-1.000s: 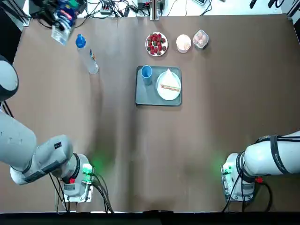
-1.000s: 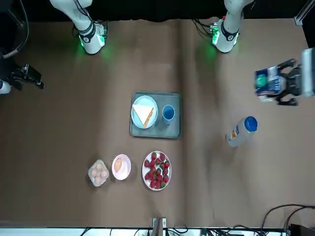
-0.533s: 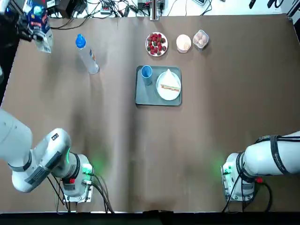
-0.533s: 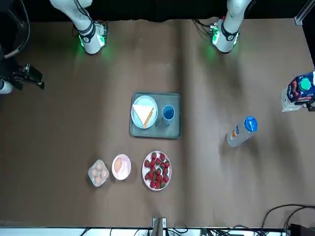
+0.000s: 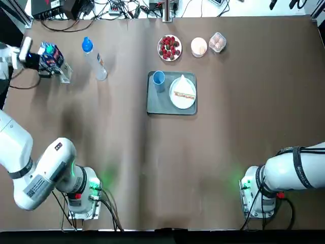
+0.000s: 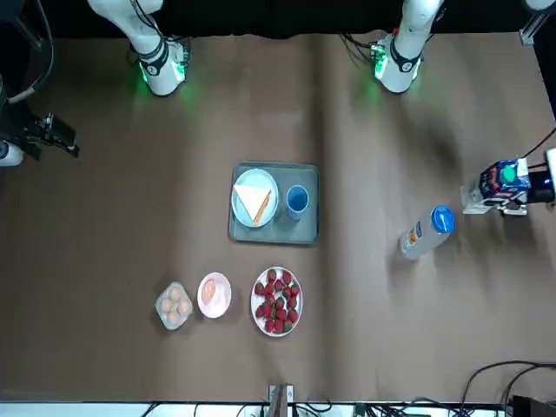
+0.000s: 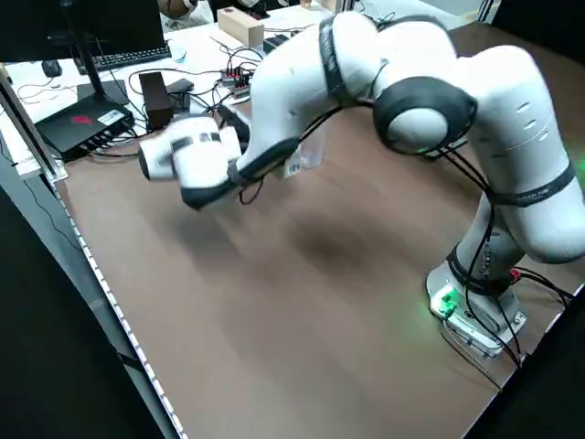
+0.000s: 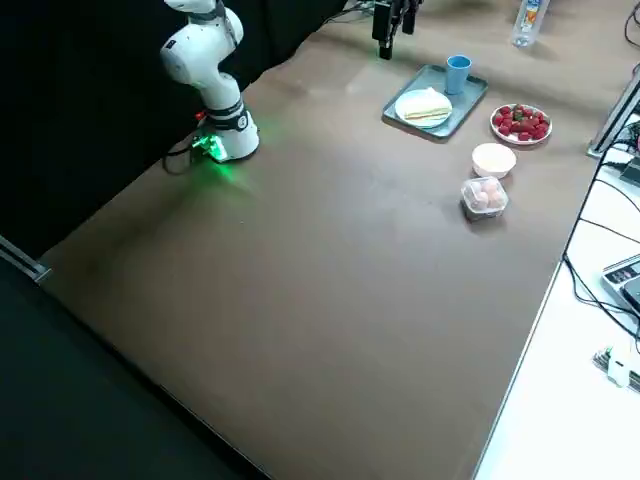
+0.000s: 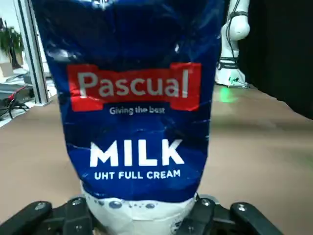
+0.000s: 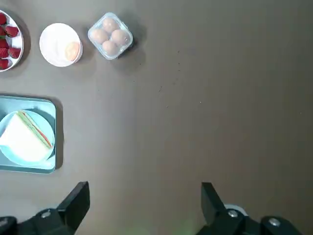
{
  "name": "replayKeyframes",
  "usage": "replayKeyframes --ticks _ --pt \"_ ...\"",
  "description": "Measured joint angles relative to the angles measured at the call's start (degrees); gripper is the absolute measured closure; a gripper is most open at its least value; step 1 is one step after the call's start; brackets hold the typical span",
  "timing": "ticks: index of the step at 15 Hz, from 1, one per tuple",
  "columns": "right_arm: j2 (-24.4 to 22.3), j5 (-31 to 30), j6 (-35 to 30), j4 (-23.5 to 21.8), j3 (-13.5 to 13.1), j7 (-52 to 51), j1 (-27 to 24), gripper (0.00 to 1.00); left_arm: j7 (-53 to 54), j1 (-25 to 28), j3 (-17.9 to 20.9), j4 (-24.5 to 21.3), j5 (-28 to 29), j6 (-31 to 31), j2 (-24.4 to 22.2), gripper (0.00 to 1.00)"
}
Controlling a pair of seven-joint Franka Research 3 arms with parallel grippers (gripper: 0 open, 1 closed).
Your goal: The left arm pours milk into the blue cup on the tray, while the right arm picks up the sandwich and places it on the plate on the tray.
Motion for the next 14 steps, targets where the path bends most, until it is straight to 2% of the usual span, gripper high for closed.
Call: replayKeyframes --ticks 2,5,14 --pt "0.0 0.0 0.0 0.0 0.0 0.0 0.0 0.0 3.1 0.0 0.0 0.2 -0.1 0.9 3.2 0.39" --pt "0.0 0.0 0.0 -0.3 0.0 0.0 0.0 0.0 6.9 -0.2 0.0 0.4 -0.1 4.2 5.7 0.39" --pt "0.0 0.0 0.0 -0.4 0.1 0.0 0.0 0.0 13.8 -1.4 0.0 0.4 0.0 7.5 9.2 0.38"
